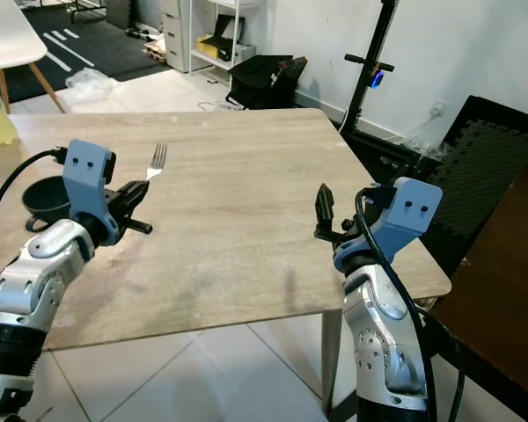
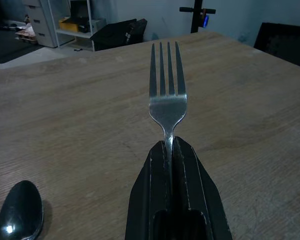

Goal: Setting the table

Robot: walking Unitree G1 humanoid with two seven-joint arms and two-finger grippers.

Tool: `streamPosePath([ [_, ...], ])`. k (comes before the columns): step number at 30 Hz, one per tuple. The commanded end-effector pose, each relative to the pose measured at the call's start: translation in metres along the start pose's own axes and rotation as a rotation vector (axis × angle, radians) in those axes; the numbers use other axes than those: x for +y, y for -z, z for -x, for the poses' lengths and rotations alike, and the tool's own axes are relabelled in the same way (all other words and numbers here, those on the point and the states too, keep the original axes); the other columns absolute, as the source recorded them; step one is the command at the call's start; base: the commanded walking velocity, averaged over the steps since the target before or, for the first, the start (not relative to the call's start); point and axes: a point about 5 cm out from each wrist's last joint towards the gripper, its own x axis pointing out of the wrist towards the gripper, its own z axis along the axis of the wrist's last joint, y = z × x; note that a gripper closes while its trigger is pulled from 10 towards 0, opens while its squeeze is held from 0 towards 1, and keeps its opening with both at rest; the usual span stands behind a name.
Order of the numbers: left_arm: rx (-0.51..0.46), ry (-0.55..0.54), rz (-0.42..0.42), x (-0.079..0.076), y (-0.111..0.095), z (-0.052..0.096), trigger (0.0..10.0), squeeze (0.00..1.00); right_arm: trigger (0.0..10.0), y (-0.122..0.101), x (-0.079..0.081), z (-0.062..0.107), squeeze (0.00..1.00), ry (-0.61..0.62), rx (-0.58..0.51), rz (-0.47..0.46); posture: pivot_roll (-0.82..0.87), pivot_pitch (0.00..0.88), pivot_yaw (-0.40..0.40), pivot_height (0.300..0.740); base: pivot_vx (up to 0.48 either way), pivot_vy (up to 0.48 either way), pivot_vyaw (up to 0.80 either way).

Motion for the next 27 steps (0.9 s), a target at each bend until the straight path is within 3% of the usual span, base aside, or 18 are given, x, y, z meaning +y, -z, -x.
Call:
streamPosePath([
  [1,0.011,-0.002,-0.01,0.0014,0.001,0.0002,10.0,0.0,10.0,0.0,-0.0034,0.004,0.0,0.015,-0.006,0.007,0.05,0.099,0.051,0.74,0.0,0.0,0.0],
  [7,0.018,-0.012,0.002,0.005,0.0043,0.0027,10.0,0.0,10.0,0.0014,-0.0035,0.0067,0.0,0.016,-0.003,0.012,0.05,0.094,0.054,0.74,0.0,0.0,0.0],
  [20,0.014,0.0,-0.009,0.0033,0.0035,0.0019,10.0,0.0,10.0,0.0044,-0.003,0.0075,0.0,0.001,0.01,0.006,0.05,0.095,0.056,0.74,0.385,-0.198,0.0],
  [27,0.013,0.006,-0.007,0.0012,0.0031,0.0016,10.0,0.0,10.0,0.0035,-0.0042,0.0073,0.0,0.002,0.009,-0.004,0.05,0.098,0.056,0.74,0.376,0.0,-0.69],
])
